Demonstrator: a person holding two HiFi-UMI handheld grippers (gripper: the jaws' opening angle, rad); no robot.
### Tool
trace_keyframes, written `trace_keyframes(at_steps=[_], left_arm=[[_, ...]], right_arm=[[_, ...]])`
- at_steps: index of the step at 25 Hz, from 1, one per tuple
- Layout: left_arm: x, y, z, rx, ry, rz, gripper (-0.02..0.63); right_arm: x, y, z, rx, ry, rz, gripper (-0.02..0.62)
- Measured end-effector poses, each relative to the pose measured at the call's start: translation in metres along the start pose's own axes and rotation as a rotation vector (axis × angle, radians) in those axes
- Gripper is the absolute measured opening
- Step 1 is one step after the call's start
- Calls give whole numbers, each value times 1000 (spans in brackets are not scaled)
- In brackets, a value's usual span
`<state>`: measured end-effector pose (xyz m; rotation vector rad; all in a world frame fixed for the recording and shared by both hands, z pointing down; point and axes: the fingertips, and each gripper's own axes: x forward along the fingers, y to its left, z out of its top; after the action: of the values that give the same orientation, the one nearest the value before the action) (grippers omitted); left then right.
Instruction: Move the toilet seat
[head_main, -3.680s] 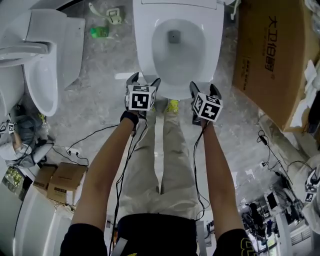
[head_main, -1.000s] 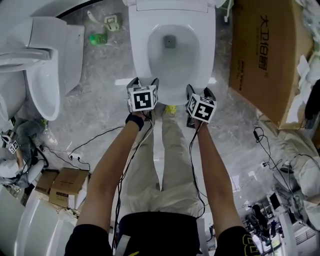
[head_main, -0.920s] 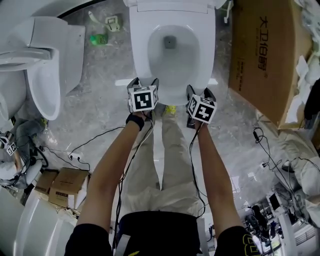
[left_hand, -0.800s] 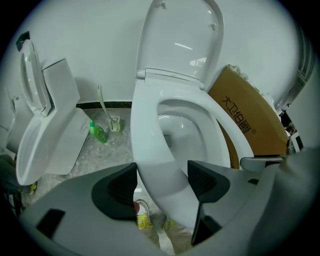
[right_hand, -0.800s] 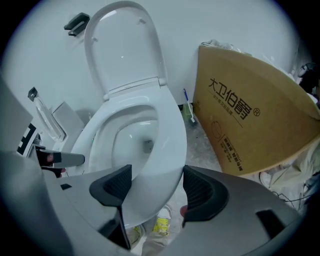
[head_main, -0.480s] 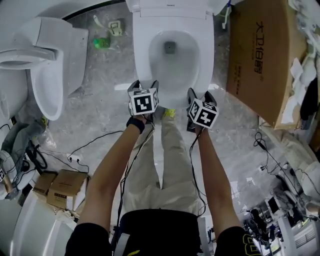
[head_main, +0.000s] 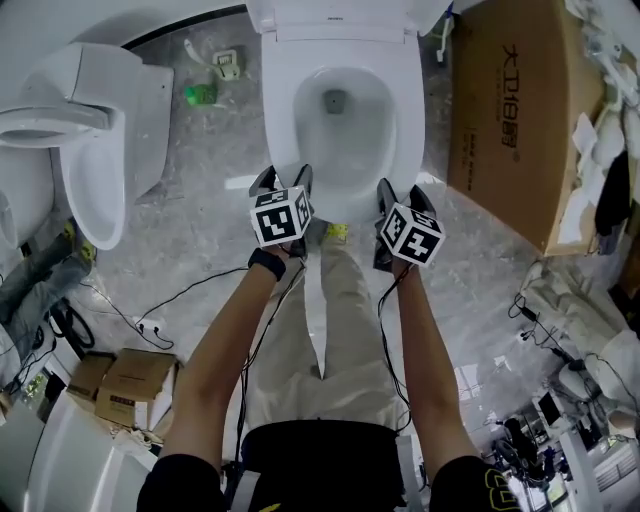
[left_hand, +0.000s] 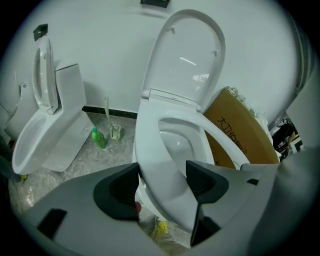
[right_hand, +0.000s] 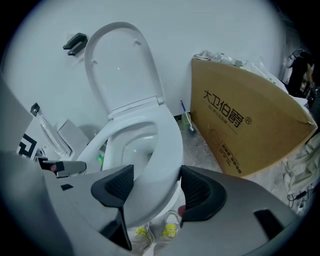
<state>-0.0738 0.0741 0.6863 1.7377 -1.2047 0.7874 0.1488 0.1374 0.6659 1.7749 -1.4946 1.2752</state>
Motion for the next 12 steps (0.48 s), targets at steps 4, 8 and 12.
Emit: trace_keyframes(at_steps=[4,8,12], left_arm=[[-4,-2,7,-10,-8,-12,310],[-8,-2,9,-19,-9,-19,310],[-11,-4,13,-26,-28,-31,308]], right_arm=[[-6,2,8,9,-19,0,314],[-10,4,11,19,-28,-2,311],[-13,3,15,30,-41,2,302]])
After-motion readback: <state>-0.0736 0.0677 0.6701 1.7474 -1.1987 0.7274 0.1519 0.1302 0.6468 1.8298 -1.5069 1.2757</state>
